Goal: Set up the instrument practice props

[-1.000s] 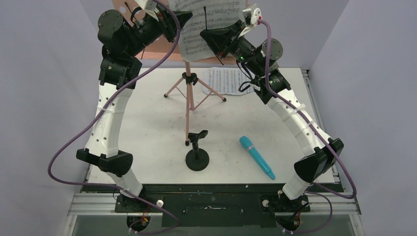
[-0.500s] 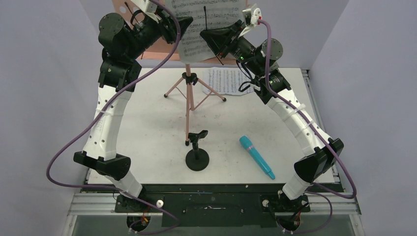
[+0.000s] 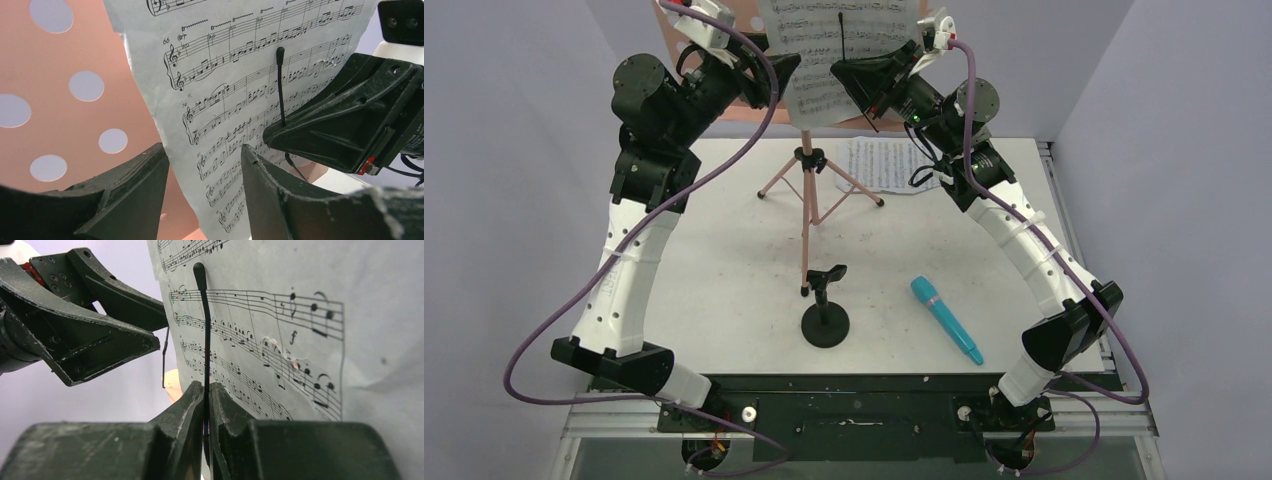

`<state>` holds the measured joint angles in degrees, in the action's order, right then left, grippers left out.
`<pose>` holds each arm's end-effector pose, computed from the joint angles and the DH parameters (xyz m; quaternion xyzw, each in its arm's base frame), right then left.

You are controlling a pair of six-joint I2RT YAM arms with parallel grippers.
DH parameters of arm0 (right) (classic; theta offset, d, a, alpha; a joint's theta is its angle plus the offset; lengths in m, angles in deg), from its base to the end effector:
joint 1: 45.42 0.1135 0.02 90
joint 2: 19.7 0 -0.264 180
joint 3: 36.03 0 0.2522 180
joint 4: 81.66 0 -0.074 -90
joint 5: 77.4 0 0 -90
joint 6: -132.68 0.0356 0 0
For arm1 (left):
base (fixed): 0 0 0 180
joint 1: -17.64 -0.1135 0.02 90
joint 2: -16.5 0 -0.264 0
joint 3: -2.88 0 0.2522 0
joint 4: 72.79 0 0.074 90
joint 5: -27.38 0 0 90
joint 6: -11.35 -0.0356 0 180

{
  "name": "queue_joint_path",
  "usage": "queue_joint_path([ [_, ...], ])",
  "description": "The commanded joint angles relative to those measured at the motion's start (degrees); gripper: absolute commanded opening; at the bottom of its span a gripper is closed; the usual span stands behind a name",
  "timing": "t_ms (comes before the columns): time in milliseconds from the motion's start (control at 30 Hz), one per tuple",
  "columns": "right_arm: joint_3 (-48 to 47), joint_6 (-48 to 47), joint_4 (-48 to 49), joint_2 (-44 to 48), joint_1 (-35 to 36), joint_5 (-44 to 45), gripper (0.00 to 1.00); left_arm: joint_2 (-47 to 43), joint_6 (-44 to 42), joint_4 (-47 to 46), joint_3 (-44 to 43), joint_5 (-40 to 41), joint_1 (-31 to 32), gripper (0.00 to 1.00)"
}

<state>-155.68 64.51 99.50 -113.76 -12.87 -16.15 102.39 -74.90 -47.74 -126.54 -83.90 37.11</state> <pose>0.2943 0.2082 0.5331 -0.2579 0.4860 0.4927 0.6742 0.2649 -0.1074 0.5845 0.2270 0.5485 -0.2662 0.7595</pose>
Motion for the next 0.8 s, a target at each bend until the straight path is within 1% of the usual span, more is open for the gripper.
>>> queue_joint_path([
  [0,-0.4,0.9,4.5,3.7,0.1,-1.2,0.05,-2.9,1.2,-4.3,2.7,0.6,-0.5,0.53],
  [67,-0.5,1.0,4.5,3.8,0.2,-1.0,0.05,-3.6,2.4,-6.0,4.3,0.1,-0.4,0.51],
  [200,-0.6,1.0,4.5,3.8,0.2,-1.0,0.05,-3.7,4.6,-9.6,6.2,-0.5,-0.5,0.41],
  [533,-0.5,1.1,4.4,4.0,0.2,-0.8,0.05,-1.4,6.8,-12.4,3.7,-2.9,-0.4,0.12],
  [700,-0.5,1.1,4.5,4.0,0.1,-0.7,0.05,0.0,6.8,-12.3,1.7,-4.0,-0.4,0.01],
  [767,-0.5,1.2,4.6,4.0,0.2,-0.7,0.05,0.4,6.8,-12.3,1.3,-4.2,-0.4,0.0],
])
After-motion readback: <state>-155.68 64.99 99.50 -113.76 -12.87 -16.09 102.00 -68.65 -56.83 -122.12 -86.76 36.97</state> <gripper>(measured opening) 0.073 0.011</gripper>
